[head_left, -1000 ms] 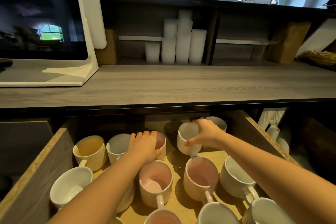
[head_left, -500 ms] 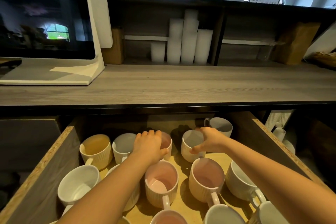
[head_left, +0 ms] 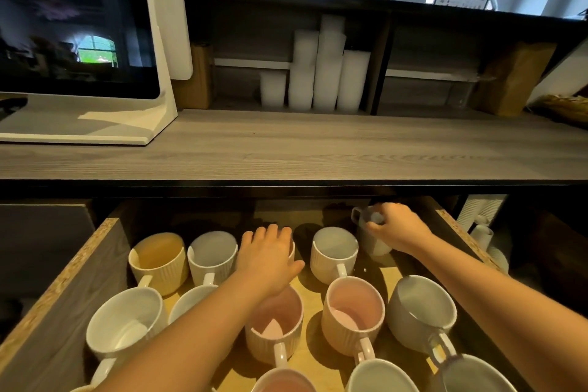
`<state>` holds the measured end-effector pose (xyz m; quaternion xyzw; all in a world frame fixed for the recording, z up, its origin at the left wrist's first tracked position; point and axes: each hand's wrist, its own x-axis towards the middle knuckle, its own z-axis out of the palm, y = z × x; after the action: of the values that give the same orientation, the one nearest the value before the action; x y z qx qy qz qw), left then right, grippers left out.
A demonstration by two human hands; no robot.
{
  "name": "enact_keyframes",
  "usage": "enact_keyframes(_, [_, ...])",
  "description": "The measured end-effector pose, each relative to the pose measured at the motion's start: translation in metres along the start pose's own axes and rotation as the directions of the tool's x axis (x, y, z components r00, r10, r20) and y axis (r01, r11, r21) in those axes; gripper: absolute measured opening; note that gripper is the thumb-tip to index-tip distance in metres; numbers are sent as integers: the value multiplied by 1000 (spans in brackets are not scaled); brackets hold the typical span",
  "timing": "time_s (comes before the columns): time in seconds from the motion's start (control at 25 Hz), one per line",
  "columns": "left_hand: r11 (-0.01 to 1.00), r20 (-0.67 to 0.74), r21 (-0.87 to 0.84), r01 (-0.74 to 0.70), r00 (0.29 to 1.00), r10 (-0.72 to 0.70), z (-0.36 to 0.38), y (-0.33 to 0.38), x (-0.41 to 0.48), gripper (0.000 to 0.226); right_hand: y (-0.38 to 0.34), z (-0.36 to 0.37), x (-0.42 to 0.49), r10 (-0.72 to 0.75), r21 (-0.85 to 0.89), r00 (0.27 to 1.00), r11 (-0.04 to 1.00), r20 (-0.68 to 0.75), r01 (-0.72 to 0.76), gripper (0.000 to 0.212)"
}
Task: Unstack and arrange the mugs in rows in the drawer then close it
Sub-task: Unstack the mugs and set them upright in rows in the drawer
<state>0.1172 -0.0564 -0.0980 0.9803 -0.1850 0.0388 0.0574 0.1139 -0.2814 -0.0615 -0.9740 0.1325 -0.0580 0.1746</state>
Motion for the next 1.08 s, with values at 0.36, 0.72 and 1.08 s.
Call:
enact_keyframes(0.36, [996, 43, -84, -42, 998, 45, -2, 8, -4, 64, 31, 30, 48, 294, -58, 930, 956, 222, -289, 97])
enact_keyframes(0.72, [973, 60, -187, -132, 988, 146, -11, 18, -9, 67, 24, -5, -4, 151, -120, 981, 983, 124, -136, 78])
enact_keyframes(1.08, [828, 9, -535, -170, 978, 207, -24, 41, -14, 87, 29, -64, -65, -201, 105, 979, 975, 37, 196, 93])
